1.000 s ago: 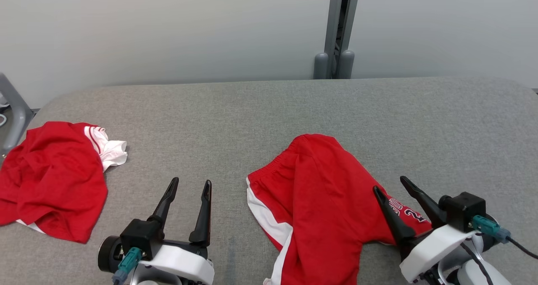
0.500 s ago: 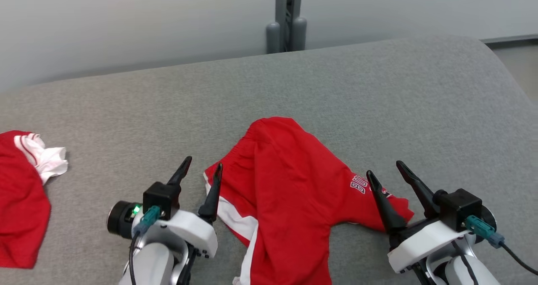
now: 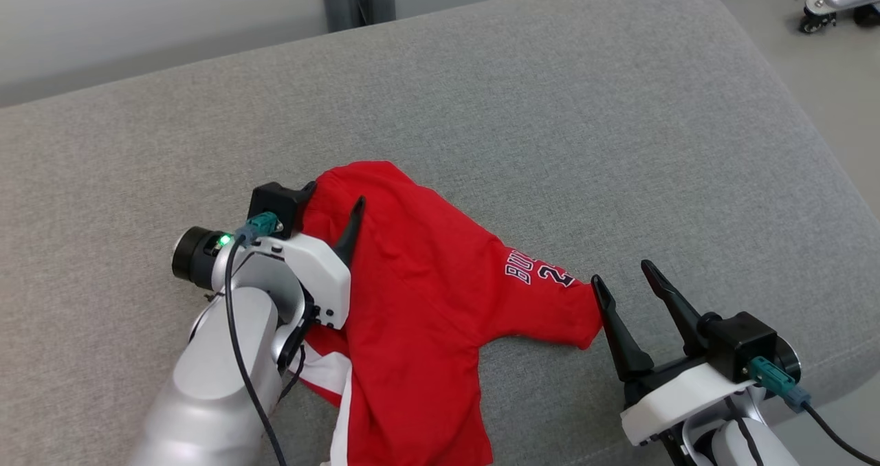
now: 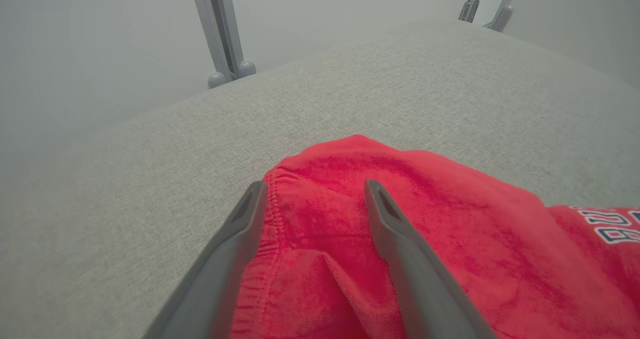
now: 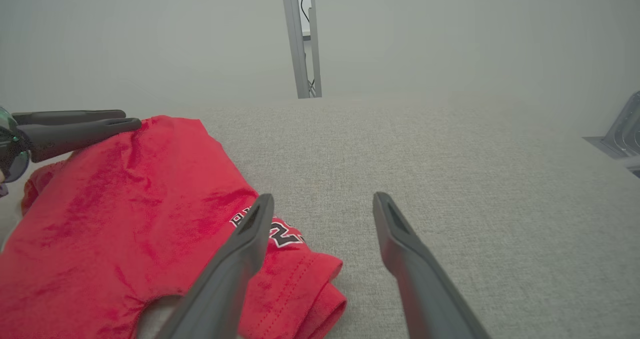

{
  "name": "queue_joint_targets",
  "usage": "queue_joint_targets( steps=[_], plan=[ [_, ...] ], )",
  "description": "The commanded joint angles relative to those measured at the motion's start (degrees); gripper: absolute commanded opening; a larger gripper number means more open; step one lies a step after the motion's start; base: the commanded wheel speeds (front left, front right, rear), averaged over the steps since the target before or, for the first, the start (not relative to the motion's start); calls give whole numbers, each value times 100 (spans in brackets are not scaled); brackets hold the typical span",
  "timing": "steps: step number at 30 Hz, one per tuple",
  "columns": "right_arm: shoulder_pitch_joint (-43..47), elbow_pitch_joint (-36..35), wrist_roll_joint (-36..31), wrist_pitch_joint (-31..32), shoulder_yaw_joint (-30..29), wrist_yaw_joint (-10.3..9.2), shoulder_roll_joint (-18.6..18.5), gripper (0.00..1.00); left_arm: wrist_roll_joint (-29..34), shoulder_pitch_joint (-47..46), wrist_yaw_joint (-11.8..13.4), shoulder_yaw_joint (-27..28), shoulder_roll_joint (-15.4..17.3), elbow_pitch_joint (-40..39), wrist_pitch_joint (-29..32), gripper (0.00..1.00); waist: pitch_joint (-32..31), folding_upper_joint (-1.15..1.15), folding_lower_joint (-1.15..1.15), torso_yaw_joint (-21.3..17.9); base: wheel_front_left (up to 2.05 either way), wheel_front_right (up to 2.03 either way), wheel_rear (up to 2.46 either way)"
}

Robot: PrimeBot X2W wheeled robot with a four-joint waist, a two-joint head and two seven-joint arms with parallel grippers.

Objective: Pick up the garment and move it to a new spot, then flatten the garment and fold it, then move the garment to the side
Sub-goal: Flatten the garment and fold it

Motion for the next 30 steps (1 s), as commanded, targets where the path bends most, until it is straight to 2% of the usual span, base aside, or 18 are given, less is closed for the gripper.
queue_joint_targets(
  steps=[1,9,14,15,19,25,27,30],
  plan=[
    [-72,5,-24,-45,-5,-2,-1,100,-22,-95,-28,8,45,29,13,100,94,0,0,-94,0,0,0],
    [-155,115,156,-149,190,-2,100,100,235,-732,111,-217,168,778,606,100,223,0,0,-285,0,0,0],
    [-190,175,160,-196,200,-2,125,100,38,-852,-146,-390,116,1146,1080,100,248,0,0,-336,0,0,0],
    [-191,184,149,-209,202,-2,126,100,-20,-863,-177,-435,105,1192,1152,0,252,0,0,-341,0,0,0],
    [-212,216,104,-238,215,-2,137,100,-293,-902,-227,-515,99,1135,1047,0,275,0,0,-342,0,0,0],
    [-256,213,46,-251,204,-2,150,100,-1130,-1305,-217,166,345,904,434,0,310,0,0,-299,0,0,0],
    [-277,227,21,-259,203,-2,152,100,-1291,-1435,-113,402,443,912,248,0,312,0,0,-276,0,0,0],
    [-340,246,-12,-267,226,-2,155,100,-1456,-1683,204,739,652,981,-42,0,319,0,0,-234,0,0,0]
  ],
)
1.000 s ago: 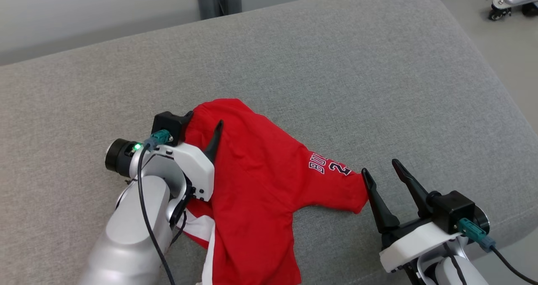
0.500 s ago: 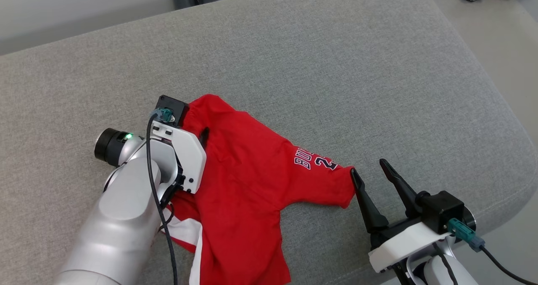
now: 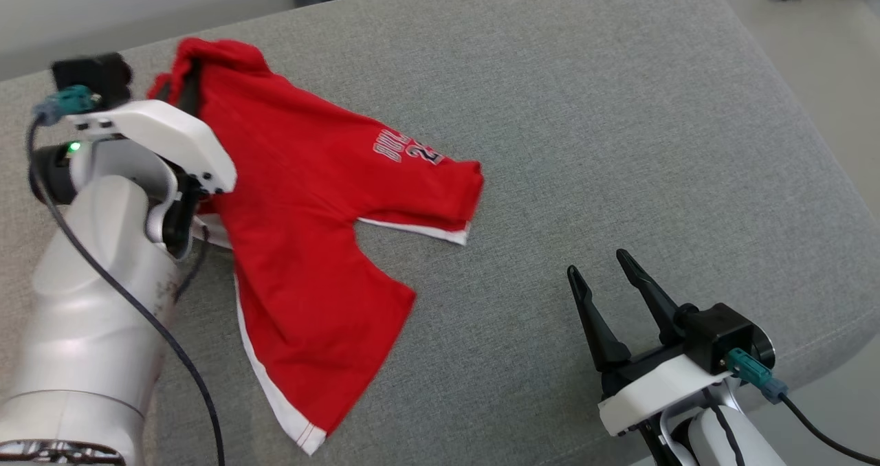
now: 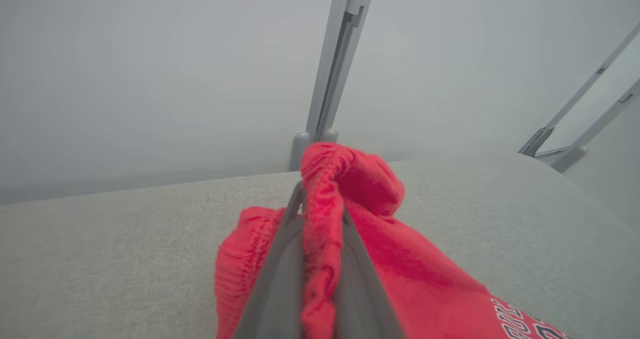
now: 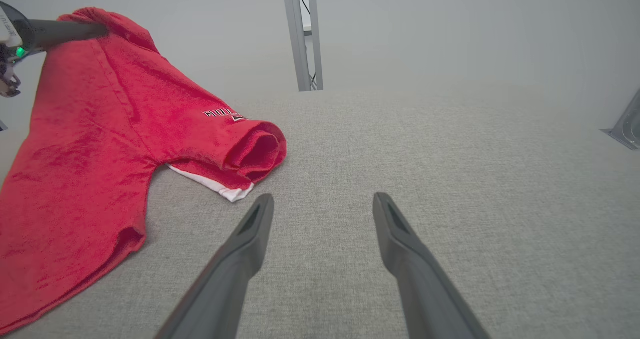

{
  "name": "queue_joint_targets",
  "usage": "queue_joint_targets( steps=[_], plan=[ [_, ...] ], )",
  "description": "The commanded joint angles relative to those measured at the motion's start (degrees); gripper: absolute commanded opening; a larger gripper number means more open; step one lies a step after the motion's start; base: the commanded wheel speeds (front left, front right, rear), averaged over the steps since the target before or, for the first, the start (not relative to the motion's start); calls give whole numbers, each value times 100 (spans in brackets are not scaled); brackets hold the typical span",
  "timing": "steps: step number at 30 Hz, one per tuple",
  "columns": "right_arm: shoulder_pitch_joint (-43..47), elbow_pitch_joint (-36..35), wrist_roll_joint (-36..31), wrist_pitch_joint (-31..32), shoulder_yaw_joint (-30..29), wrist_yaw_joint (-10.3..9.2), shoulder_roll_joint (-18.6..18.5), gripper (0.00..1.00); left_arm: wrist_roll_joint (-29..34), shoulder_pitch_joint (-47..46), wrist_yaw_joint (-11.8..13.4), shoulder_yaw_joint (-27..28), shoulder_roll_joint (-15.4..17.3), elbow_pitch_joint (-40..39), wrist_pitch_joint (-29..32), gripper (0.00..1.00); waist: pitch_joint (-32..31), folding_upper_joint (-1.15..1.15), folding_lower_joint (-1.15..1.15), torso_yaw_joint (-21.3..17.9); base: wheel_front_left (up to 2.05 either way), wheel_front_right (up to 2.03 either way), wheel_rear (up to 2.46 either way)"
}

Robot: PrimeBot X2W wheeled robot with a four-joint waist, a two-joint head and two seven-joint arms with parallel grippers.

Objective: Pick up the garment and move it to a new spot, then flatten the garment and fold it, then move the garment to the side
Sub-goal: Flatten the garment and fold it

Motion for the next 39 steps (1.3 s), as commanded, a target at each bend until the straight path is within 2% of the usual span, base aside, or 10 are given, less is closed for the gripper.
queue_joint_targets(
  steps=[1,4,5,6,16,25,28,33,35,39],
  plan=[
    [-96,10,-24,-46,13,-2,-6,100,-81,-165,213,166,137,73,-160,0,3,0,0,35,0,0,0],
    [-119,33,-33,-53,71,-2,-5,100,-149,-249,462,330,231,250,-332,0,6,0,0,88,0,0,0],
    [-136,40,-31,-54,96,-2,-4,100,-143,-261,497,334,258,319,-350,89,7,0,0,109,0,0,0],
    [-158,47,-29,-57,119,-2,-3,100,-139,-261,467,318,271,389,-337,100,5,0,0,131,0,0,0],
    [-226,71,-4,-57,206,-2,-3,100,52,-198,289,107,446,649,-760,100,-175,0,0,504,0,0,0],
    [-30,184,105,-55,228,-2,-12,100,175,408,80,-55,433,163,-1106,100,-740,0,0,1183,0,0,0],
    [84,316,250,-27,218,-2,-57,100,176,991,1,-66,397,-394,-1143,100,-980,0,0,1564,0,0,0],
    [205,463,413,-9,133,-2,-101,100,329,2070,64,54,415,-1646,-1139,100,-1230,0,0,2006,0,0,0],
    [266,507,487,-7,89,-2,-123,100,389,2492,104,113,378,-2124,-1141,100,-1316,0,0,2176,0,0,0],
    [292,589,545,-18,39,-2,-208,100,451,3549,5,176,213,-2996,-1139,100,-1456,0,0,2444,0,0,0]
  ],
)
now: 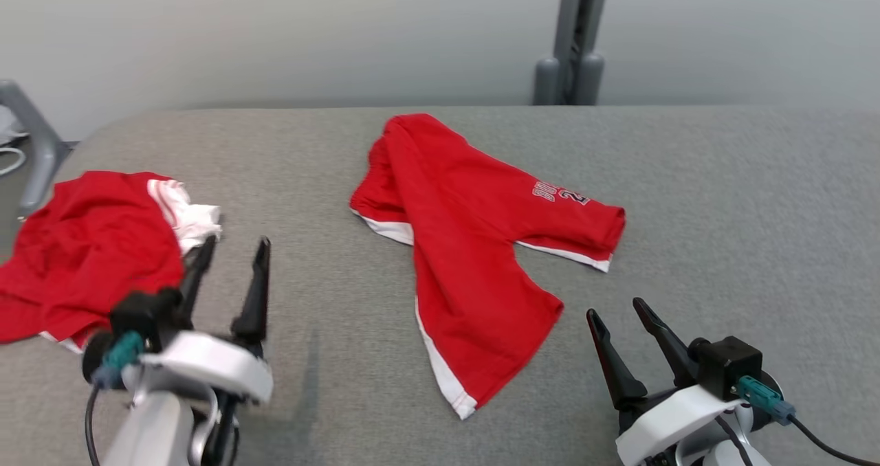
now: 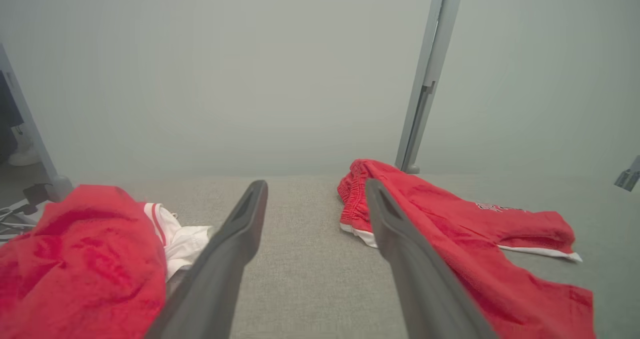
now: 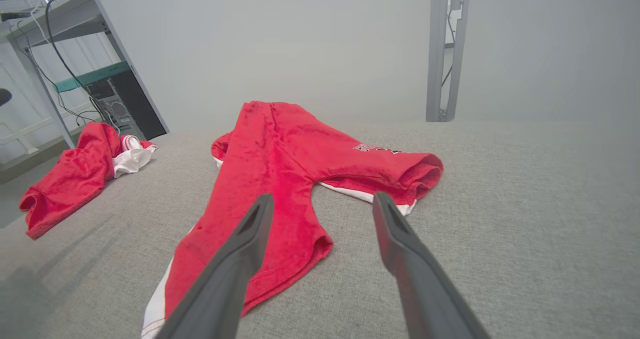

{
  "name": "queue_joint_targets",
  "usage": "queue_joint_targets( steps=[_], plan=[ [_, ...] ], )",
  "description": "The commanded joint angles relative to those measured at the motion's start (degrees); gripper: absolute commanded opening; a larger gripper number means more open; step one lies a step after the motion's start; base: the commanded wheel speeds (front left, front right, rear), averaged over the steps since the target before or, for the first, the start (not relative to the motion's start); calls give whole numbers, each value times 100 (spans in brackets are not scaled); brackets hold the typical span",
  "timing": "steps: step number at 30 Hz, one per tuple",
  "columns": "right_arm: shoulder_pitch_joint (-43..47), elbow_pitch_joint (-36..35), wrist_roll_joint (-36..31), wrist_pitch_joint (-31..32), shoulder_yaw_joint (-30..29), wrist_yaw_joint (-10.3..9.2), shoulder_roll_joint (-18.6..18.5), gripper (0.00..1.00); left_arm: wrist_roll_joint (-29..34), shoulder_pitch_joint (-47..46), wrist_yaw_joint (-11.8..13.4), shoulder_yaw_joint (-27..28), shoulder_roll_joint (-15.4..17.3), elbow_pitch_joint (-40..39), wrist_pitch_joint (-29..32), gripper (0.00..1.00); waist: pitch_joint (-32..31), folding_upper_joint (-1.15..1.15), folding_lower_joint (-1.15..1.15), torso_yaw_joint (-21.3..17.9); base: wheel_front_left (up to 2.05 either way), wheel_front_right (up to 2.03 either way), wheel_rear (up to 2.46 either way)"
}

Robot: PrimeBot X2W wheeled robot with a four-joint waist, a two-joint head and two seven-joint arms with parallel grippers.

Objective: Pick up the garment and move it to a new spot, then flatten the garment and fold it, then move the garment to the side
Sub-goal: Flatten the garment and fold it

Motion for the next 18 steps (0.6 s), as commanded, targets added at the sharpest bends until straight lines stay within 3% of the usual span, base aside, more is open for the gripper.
queue_joint_targets(
  steps=[1,9,18],
  plan=[
    [45,7,1,-24,-7,-2,-57,100,-7,180,-10,72,-61,-150,-3,100,-142,0,0,184,0,0,0],
    [91,80,17,-41,-158,-2,-116,100,188,1115,-84,261,-492,-667,-4,100,-171,0,0,339,0,0,0],
    [-330,759,417,324,-369,-2,35,100,497,1010,-102,227,-640,-450,-4,100,68,0,0,613,0,0,0]
  ],
)
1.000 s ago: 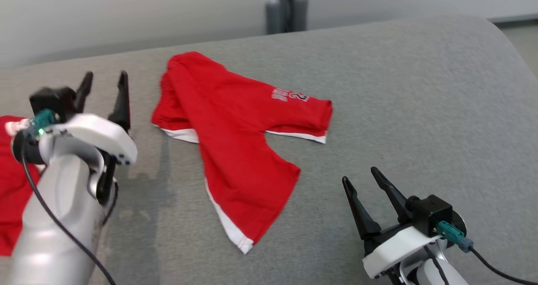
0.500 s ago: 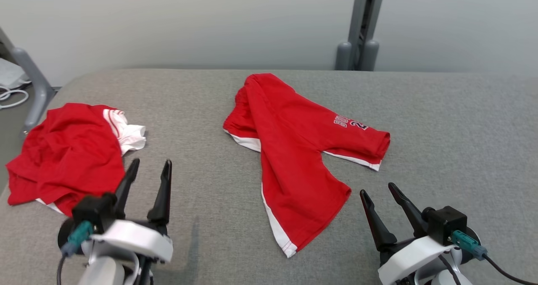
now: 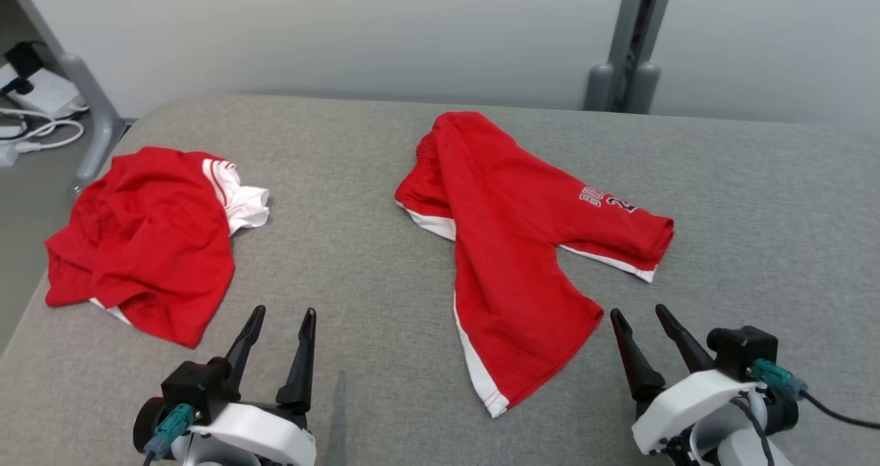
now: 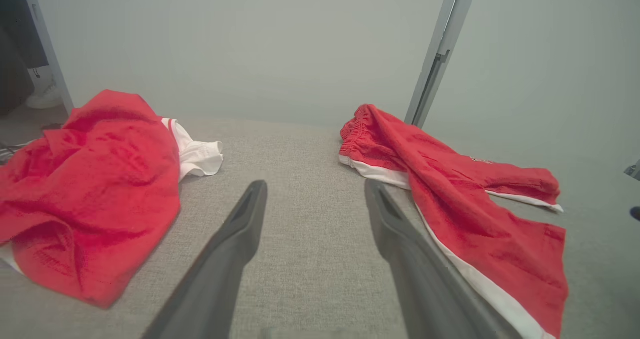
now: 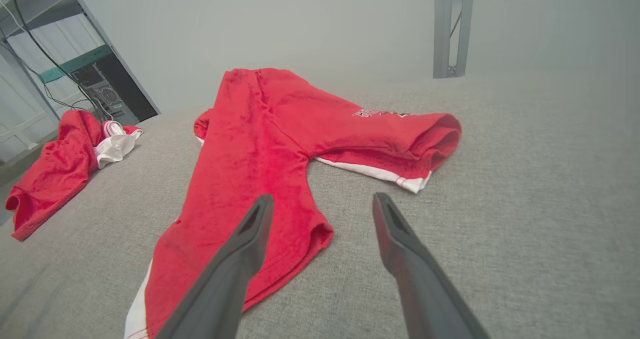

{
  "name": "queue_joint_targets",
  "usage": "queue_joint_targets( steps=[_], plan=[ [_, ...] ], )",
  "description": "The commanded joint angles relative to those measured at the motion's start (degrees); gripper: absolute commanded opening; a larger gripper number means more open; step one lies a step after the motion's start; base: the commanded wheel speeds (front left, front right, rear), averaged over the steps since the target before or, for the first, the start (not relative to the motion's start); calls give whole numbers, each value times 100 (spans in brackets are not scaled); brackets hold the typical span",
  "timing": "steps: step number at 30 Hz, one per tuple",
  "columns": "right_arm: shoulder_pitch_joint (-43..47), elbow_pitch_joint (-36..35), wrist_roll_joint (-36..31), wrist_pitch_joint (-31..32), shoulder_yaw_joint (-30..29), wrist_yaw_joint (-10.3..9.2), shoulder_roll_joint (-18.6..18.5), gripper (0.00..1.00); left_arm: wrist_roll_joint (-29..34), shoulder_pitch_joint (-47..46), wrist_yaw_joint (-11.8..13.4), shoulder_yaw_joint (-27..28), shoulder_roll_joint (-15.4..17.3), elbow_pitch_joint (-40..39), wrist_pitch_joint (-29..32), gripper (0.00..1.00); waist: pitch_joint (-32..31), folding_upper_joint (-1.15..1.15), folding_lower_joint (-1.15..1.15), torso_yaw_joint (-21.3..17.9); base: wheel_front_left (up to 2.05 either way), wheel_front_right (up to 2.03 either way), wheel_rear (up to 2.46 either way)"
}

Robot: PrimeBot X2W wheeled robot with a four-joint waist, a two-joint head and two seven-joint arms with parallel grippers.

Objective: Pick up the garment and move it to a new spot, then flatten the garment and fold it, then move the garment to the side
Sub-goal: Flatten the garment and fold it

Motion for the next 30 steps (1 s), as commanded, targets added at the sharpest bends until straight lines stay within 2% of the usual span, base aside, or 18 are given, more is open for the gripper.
queue_joint_targets(
  steps=[1,10,11,12,13,21,30],
  plan=[
    [-47,32,55,20,-13,-2,-9,100,28,-83,-4,16,20,10,-3,100,56,0,0,72,0,0,0],
    [-549,1237,533,107,40,-2,93,100,154,-251,-59,46,-69,131,-3,100,220,0,0,469,0,0,0],
    [-576,1292,597,84,67,-2,93,97,170,-245,-65,56,-72,132,-3,100,232,0,0,487,0,0,0],
    [-618,1336,639,63,110,-2,96,11,179,-244,-63,61,-76,135,-3,100,246,0,0,505,0,0,0],
    [-649,1377,684,13,161,-2,98,0,194,-243,-73,67,-81,139,-3,100,254,0,0,517,0,0,0],
    [-820,1571,652,-287,200,-2,-80,0,237,-251,-108,133,-102,173,-3,100,248,0,0,496,0,0,0],
    [-933,1572,379,-362,-117,-2,-693,0,245,-184,-129,66,-135,199,-3,100,159,0,0,398,0,0,0]
  ],
)
